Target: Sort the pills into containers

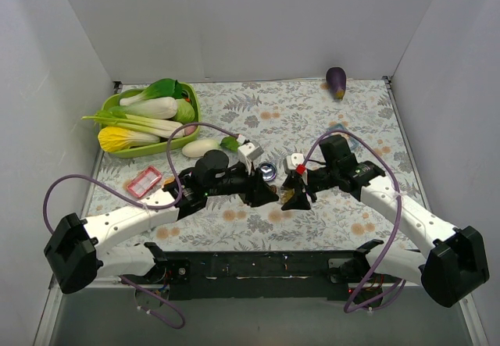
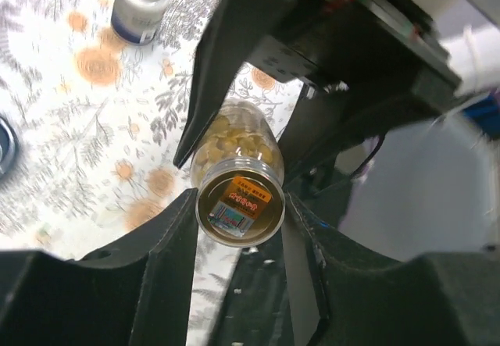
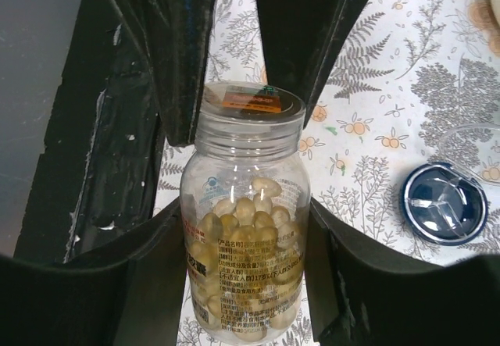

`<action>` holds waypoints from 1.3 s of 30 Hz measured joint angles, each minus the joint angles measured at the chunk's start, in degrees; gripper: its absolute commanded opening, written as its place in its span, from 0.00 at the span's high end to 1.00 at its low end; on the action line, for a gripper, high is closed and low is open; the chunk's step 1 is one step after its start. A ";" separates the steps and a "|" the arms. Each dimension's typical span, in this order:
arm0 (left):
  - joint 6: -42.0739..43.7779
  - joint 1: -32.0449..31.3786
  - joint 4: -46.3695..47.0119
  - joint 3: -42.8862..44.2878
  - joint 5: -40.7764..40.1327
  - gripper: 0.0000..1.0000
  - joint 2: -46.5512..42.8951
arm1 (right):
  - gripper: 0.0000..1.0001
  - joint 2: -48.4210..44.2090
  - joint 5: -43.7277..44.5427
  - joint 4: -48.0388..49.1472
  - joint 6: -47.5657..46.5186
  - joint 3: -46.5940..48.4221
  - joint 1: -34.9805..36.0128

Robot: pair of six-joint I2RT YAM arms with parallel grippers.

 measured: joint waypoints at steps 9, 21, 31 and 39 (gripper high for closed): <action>-43.60 0.33 -15.41 6.08 -9.20 0.72 0.59 | 0.99 -0.87 3.80 3.21 3.41 -0.09 0.39; -56.63 0.59 -15.98 5.42 -9.92 0.92 -0.04 | 0.99 -2.10 4.24 3.67 4.87 -0.79 0.31; -56.28 3.78 -12.28 -4.15 -10.08 0.83 -13.20 | 0.99 -2.16 5.75 4.39 5.64 -1.38 -0.42; -45.11 22.49 -21.24 -14.05 -13.05 0.66 -7.26 | 0.99 4.81 9.53 -5.49 5.95 13.44 -2.95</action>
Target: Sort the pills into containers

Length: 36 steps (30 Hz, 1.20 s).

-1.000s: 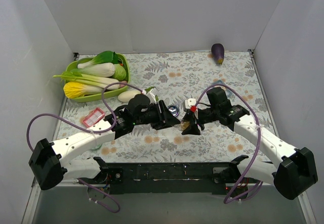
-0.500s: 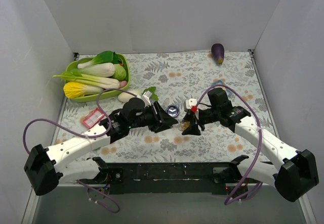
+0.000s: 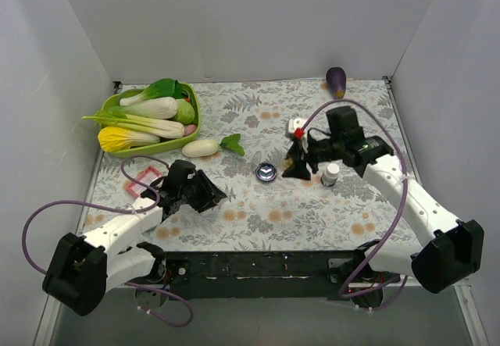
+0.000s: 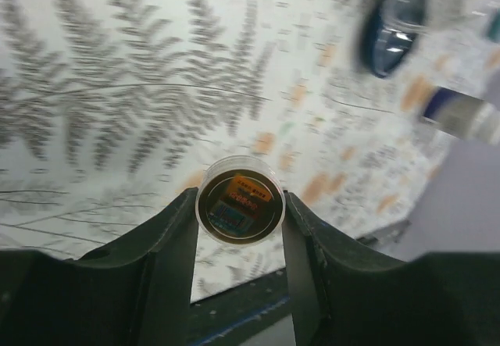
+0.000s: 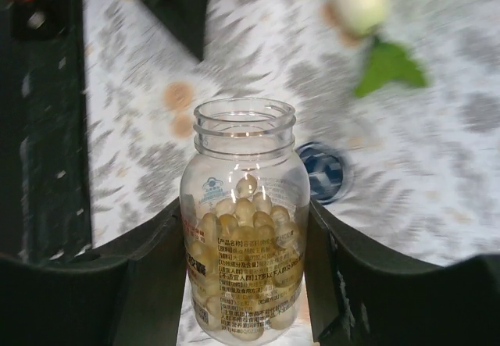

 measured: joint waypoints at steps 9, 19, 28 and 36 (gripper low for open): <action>5.95 2.29 -3.30 -0.79 -6.67 0.14 6.80 | 0.99 -8.41 4.87 29.75 25.64 11.04 -11.41; 8.90 2.89 -4.92 -0.33 -7.91 0.02 2.62 | 0.99 -14.62 11.67 50.66 49.18 13.51 -5.16; 14.05 2.97 -3.06 -0.79 -0.59 0.02 -3.28 | 0.99 -15.17 14.82 53.37 53.27 10.62 2.78; 17.25 2.99 -3.34 0.35 1.75 0.02 -4.59 | 0.99 -8.87 13.99 61.20 66.66 14.47 -30.14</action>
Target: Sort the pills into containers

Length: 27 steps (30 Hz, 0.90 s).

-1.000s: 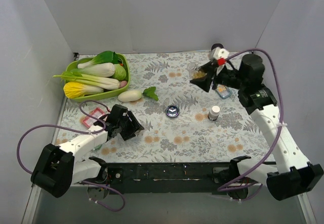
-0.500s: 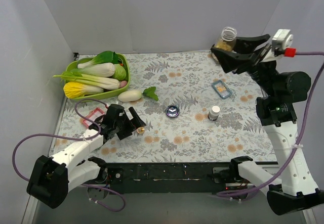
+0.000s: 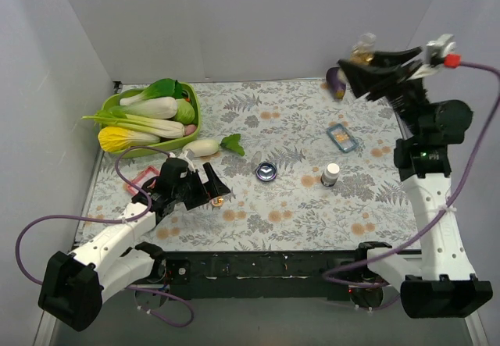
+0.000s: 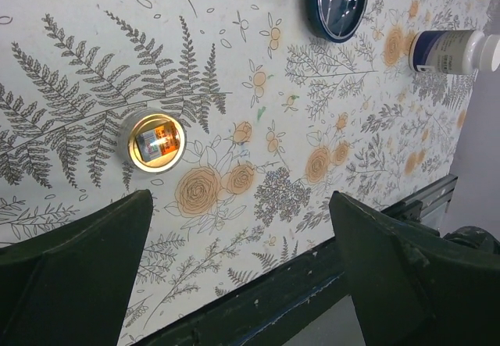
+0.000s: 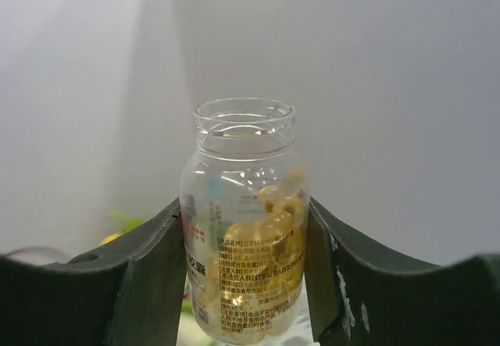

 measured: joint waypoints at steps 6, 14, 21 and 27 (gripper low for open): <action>1.70 0.24 0.04 0.48 0.76 0.02 0.00 | 0.99 -9.86 -3.50 -2.67 -7.13 -7.45 18.60; 8.61 0.26 0.11 2.36 3.32 0.02 -1.95 | 0.99 -20.31 -12.02 2.36 -15.19 -19.91 18.53; 16.50 0.28 1.66 3.82 3.65 0.02 -7.39 | 0.99 -17.86 -21.59 -14.36 -34.16 -34.71 19.45; 21.24 0.31 4.96 3.41 2.10 0.02 -11.13 | 0.99 -10.36 -21.18 -29.73 -50.77 -35.98 21.75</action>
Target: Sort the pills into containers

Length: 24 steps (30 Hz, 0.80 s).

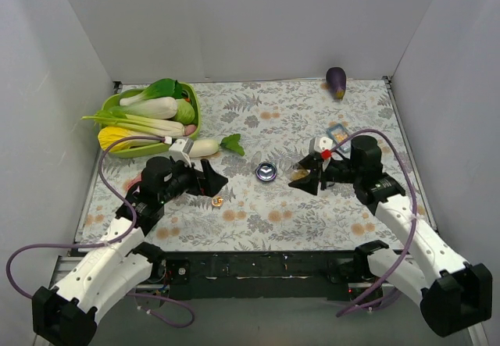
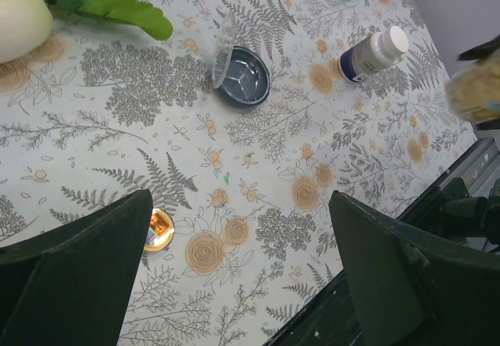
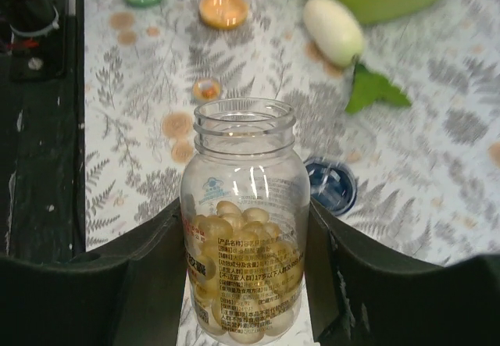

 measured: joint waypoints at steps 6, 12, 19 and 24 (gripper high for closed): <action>3.26 0.00 2.84 -0.81 -0.92 0.02 -2.80 | 0.99 12.48 4.85 -8.92 -7.56 0.46 2.03; 5.64 0.00 3.28 -0.81 -2.78 0.02 -2.93 | 0.99 28.30 10.36 -15.67 -12.63 9.14 3.23; 6.47 0.00 3.37 -0.81 -4.44 0.02 -2.86 | 0.99 40.52 17.57 -21.24 -16.70 18.25 4.13; 6.82 0.00 3.37 -0.81 -4.94 0.02 -2.82 | 0.99 46.51 22.47 -26.03 -18.49 22.75 5.84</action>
